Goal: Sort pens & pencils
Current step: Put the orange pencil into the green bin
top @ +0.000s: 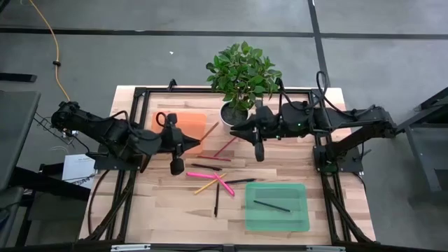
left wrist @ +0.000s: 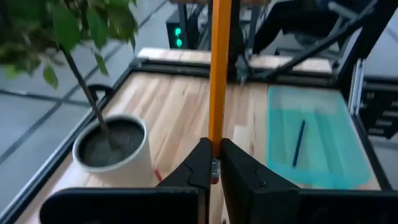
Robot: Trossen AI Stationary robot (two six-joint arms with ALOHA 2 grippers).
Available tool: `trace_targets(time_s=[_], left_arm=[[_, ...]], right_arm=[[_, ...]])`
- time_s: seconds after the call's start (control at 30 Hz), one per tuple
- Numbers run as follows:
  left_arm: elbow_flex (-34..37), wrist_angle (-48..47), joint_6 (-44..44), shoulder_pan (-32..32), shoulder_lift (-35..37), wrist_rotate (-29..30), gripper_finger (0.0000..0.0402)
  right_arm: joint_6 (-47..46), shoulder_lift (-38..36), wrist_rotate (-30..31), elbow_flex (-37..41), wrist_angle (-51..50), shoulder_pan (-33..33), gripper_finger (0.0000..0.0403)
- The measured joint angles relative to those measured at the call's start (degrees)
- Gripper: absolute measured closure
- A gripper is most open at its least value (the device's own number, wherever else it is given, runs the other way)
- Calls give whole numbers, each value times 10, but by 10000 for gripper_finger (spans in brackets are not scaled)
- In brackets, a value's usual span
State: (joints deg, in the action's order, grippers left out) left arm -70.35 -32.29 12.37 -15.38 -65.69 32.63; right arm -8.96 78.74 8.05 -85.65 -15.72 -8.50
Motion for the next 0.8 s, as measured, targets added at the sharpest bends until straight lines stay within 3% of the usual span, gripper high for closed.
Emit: trace_targets(time_s=[0.33, 0.8], left_arm=[[0, 96, -44, 0, -1, 7, 390], [0, 182, -68, 0, -30, 5, 390]], right_arm=[[12, 4, -3, 0, 89, -2, 345], [15, 24, -27, 1, 139, -3, 345]])
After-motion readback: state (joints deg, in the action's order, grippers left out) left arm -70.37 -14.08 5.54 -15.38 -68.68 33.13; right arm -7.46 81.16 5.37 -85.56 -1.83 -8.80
